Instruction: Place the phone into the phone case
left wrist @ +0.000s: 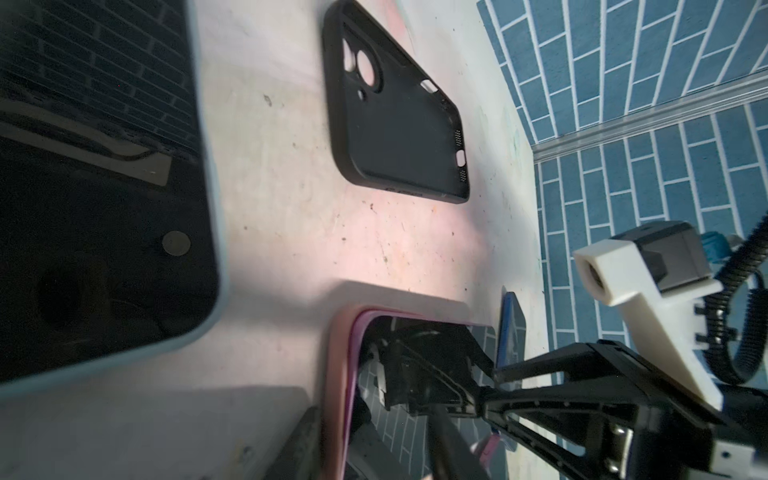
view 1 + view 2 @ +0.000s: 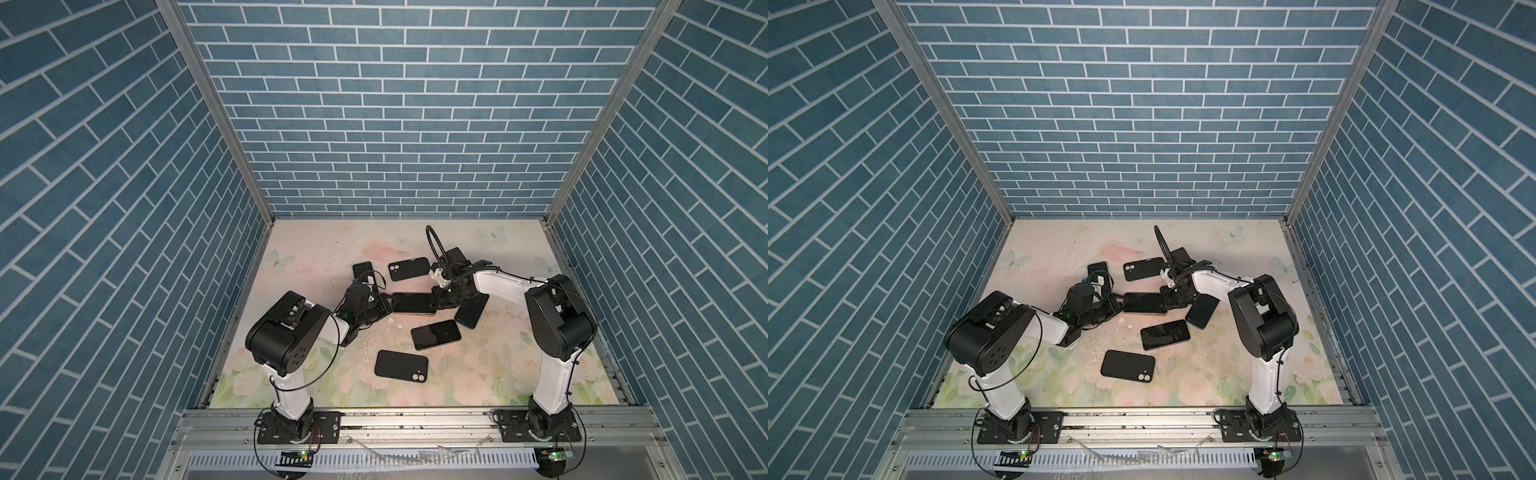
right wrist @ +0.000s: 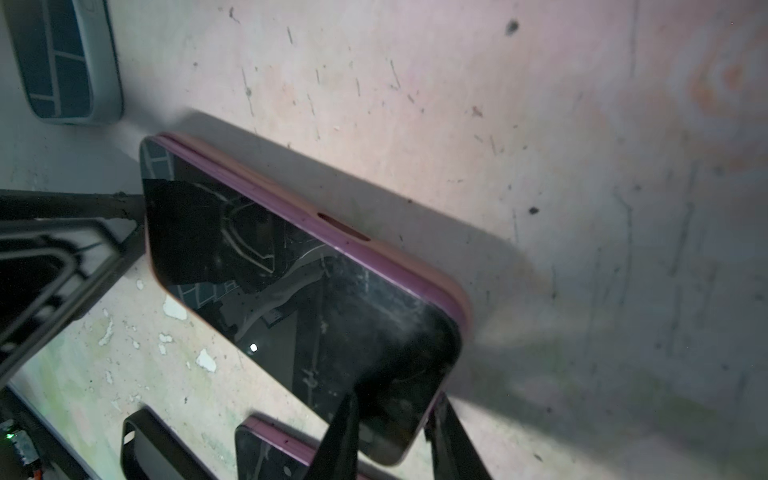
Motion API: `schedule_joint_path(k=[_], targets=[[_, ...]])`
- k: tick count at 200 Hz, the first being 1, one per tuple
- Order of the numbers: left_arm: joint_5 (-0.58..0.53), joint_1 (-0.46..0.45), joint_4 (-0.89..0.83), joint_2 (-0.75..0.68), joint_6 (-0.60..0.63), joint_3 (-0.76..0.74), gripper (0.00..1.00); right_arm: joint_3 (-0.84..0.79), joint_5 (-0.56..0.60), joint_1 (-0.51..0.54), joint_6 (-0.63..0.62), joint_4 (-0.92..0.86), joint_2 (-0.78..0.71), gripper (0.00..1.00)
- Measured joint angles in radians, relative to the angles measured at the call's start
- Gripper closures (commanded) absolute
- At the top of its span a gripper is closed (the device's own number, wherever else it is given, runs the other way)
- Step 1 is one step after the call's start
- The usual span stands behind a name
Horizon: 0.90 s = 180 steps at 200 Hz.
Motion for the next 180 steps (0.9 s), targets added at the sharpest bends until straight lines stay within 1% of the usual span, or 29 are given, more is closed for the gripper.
schedule_joint_path(k=[9, 28, 40, 71, 88, 106, 130, 134, 155, 180], targets=[[-0.005, 0.002, 0.005, 0.005, -0.006, 0.000, 0.69, 0.000, -0.008, -0.005, 0.004, -0.002, 0.000, 0.76], [-0.016, 0.002, -0.002, 0.005, -0.009, -0.001, 0.74, 0.000, -0.016, -0.009, 0.008, -0.009, 0.000, 0.77], [-0.023, 0.002, -0.008, 0.005, -0.009, -0.001, 0.75, 0.000, -0.017, -0.009, 0.008, -0.010, 0.000, 0.74], [-0.030, -0.003, -0.039, -0.011, -0.004, -0.001, 0.75, -0.003, -0.018, 0.000, 0.023, -0.007, 0.000, 0.60], [-0.032, -0.009, -0.070, -0.037, 0.006, -0.002, 0.74, -0.014, -0.017, -0.001, 0.030, 0.005, -0.004, 0.55], [-0.036, -0.015, -0.119, -0.082, 0.026, -0.004, 0.74, -0.046, -0.028, -0.014, 0.052, 0.030, -0.024, 0.52], [-0.042, -0.018, -0.171, -0.140, 0.060, -0.003, 0.74, -0.075, -0.082, -0.060, 0.079, 0.063, -0.046, 0.51], [-0.042, -0.018, -0.180, -0.147, 0.064, -0.003, 0.74, -0.075, -0.090, -0.068, 0.085, 0.069, -0.047, 0.48], [-0.045, -0.018, -0.211, -0.161, 0.084, -0.001, 0.72, -0.075, -0.136, -0.099, 0.103, 0.099, -0.047, 0.47], [-0.049, -0.018, -0.253, -0.159, 0.104, 0.004, 0.70, -0.076, -0.172, -0.104, 0.111, 0.117, -0.047, 0.47]])
